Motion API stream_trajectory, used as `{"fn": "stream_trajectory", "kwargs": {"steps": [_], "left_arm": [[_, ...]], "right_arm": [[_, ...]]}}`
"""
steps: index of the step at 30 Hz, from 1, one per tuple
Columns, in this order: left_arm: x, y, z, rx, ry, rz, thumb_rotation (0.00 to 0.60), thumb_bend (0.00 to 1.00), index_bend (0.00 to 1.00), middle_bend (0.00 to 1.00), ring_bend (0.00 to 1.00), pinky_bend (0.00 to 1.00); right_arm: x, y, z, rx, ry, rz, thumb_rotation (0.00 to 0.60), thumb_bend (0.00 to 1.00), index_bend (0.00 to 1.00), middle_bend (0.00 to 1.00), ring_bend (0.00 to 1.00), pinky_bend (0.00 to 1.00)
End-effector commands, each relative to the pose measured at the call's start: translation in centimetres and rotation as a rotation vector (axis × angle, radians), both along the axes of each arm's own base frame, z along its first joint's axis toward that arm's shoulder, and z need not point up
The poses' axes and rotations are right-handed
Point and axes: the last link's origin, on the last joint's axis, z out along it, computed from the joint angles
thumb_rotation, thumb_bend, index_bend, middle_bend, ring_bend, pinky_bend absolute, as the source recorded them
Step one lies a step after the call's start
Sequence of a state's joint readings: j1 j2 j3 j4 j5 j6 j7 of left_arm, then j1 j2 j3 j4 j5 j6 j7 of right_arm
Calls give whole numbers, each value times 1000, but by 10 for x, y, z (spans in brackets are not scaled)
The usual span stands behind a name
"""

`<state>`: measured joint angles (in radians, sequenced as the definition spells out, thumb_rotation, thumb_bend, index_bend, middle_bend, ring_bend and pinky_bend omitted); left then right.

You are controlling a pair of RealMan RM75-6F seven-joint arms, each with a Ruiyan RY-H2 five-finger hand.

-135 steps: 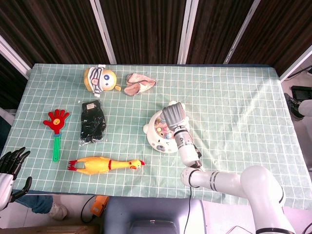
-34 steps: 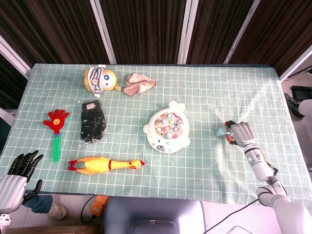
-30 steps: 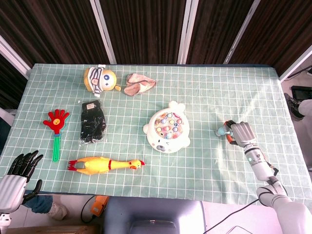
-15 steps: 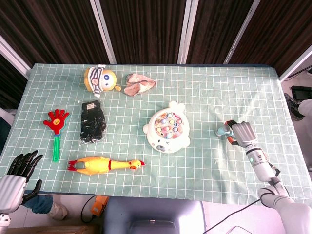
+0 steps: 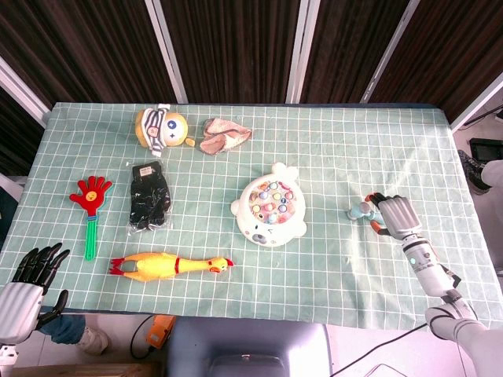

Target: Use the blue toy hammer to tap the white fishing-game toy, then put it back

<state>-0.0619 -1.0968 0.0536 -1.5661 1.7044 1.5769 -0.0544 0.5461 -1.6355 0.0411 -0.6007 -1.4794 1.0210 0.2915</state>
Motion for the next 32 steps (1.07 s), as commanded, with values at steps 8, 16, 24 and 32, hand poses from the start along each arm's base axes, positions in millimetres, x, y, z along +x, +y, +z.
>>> {"fn": "stream_trajectory", "kwargs": {"steps": [8, 16, 24, 32], "left_arm": [[0, 0, 1, 10, -1, -1, 600, 471, 0, 21, 0, 19], [0, 2, 2, 32, 0, -11, 600, 454, 0, 0, 0, 15], [3, -3, 0, 16, 3, -37, 600, 431, 0, 0, 0, 12], [6, -7, -4, 10, 15, -62, 600, 431, 0, 0, 0, 10]], "right_arm": [[16, 32, 42, -135, -91, 126, 600, 444, 377, 369, 498, 558], [58, 168, 68, -74, 47, 32, 600, 223, 0, 0, 0, 296], [63, 220, 55, -193, 28, 80, 600, 222, 0, 0, 0, 122], [58, 214, 57, -189, 7, 53, 600, 217, 0, 0, 0, 114]]}}
